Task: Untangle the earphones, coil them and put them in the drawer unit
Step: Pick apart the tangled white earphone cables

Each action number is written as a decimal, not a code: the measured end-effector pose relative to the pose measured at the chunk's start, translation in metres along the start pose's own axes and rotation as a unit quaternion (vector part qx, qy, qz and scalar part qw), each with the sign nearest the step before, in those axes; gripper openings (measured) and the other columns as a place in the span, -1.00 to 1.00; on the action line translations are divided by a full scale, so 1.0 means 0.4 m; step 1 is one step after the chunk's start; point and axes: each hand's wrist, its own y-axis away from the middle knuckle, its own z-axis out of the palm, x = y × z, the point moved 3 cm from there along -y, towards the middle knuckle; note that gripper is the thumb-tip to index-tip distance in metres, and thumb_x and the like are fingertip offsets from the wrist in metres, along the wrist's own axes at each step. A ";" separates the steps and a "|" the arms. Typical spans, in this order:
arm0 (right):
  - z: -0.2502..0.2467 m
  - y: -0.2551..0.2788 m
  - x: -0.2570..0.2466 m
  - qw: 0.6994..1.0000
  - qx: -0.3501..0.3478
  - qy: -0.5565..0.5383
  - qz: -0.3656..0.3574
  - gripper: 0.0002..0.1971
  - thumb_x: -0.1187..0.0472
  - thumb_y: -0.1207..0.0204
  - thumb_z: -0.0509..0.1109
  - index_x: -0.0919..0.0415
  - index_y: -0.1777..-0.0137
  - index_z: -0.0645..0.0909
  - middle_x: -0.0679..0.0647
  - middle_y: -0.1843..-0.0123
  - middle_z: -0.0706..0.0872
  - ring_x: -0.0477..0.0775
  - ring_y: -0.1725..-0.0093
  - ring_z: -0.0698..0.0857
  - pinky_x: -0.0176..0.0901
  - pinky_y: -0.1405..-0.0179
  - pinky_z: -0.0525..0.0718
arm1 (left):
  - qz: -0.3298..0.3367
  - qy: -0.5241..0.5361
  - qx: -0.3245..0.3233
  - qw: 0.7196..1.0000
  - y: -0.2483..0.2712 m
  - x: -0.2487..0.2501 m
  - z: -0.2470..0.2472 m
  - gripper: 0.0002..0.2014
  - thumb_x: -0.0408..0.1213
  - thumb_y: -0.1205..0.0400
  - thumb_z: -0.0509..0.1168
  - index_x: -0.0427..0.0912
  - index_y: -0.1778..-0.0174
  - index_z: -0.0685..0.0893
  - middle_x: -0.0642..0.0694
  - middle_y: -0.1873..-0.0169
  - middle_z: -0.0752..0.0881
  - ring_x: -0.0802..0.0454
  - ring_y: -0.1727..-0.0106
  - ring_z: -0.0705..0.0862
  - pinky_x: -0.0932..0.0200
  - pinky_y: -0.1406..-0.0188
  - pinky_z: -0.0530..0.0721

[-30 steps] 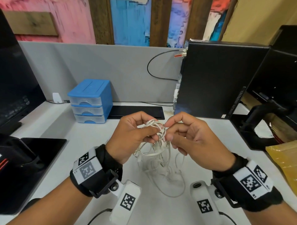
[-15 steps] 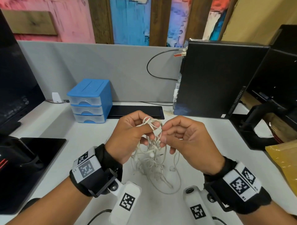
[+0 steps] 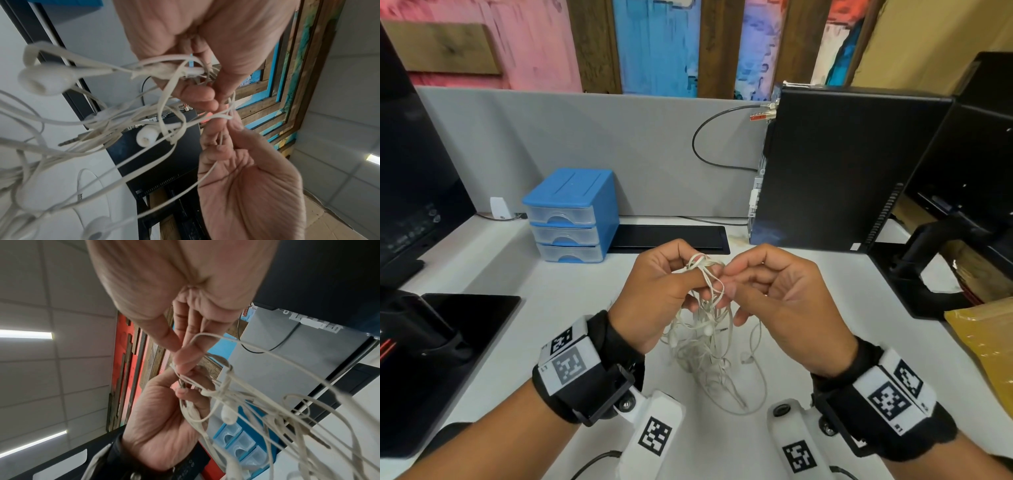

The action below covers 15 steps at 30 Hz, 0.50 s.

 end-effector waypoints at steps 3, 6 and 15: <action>0.009 0.008 -0.005 0.999 -0.003 0.040 -0.022 -0.82 0.34 -0.38 0.56 0.20 0.03 0.73 0.10 0.15 0.84 0.09 0.20 0.80 -0.06 0.45 0.72 | -0.002 -0.020 0.018 1.000 -0.003 -0.005 0.000 -0.75 -0.67 -0.48 0.36 -0.23 0.36 0.60 -0.04 0.49 0.69 0.09 0.53 0.59 0.26 0.60 0.48; 0.025 0.018 -0.004 0.993 0.003 0.112 -0.029 -0.77 0.18 -0.29 0.65 0.03 0.05 0.76 0.01 0.18 0.82 0.07 0.15 0.79 0.01 0.43 0.73 | 0.006 -0.036 0.038 0.999 0.001 -0.008 0.004 -0.76 -0.70 -0.47 0.33 -0.28 0.37 0.58 -0.08 0.48 0.65 0.06 0.54 0.58 0.26 0.61 0.50; 0.013 0.019 0.011 0.971 0.066 0.224 -0.056 -0.89 0.30 -0.44 0.58 0.04 0.17 0.84 -0.15 0.33 0.80 -0.09 0.31 0.73 -0.46 0.50 0.50 | 0.024 -0.076 0.039 0.996 0.002 -0.017 0.002 -0.84 -0.61 -0.46 0.44 -0.30 0.32 0.66 -0.14 0.38 0.74 0.03 0.47 0.68 0.25 0.61 0.55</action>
